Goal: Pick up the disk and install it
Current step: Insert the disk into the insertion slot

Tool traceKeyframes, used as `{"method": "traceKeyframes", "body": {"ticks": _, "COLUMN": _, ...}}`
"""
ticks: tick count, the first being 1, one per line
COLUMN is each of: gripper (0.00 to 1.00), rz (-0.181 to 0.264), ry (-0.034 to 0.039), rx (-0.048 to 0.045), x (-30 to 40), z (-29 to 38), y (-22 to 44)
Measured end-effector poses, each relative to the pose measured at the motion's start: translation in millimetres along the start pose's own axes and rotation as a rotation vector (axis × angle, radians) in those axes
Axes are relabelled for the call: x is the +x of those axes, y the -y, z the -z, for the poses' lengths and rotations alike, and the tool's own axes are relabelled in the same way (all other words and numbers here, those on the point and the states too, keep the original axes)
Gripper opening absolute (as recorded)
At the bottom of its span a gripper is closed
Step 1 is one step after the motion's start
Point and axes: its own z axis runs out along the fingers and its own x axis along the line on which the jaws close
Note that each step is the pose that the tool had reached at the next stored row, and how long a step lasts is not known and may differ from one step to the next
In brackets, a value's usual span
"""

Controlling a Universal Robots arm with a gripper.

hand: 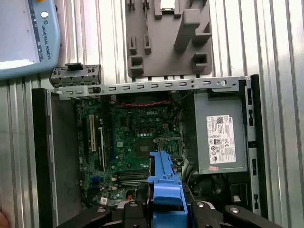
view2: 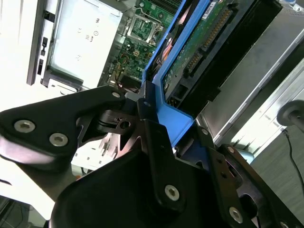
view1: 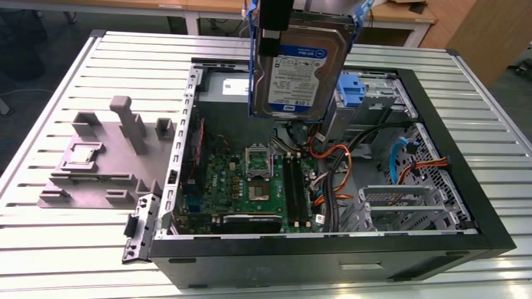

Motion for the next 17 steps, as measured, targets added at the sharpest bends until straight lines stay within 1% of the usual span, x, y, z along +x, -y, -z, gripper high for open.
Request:
{"method": "traceKeyframes", "body": {"ticks": 7, "gripper": 0.37, "rz": 0.000, "ry": -0.0006, "rx": 0.0001, "x": 8.7, "z": -0.4, "y": 0.8}}
{"method": "traceKeyframes", "body": {"ticks": 11, "gripper": 0.37, "rz": 0.000, "ry": -0.0019, "rx": 0.0002, "x": 10.1, "z": -0.6, "y": 1.3}}
{"method": "traceKeyframes", "body": {"ticks": 13, "gripper": 0.37, "rz": 0.000, "ry": -0.0019, "rx": 0.0002, "x": 10.1, "z": -0.8, "y": 3.0}}
{"method": "traceKeyframes", "body": {"ticks": 17, "gripper": 0.37, "rz": 0.000, "ry": -0.0019, "rx": 0.0002, "x": 9.5, "z": -0.9, "y": 9.8}}
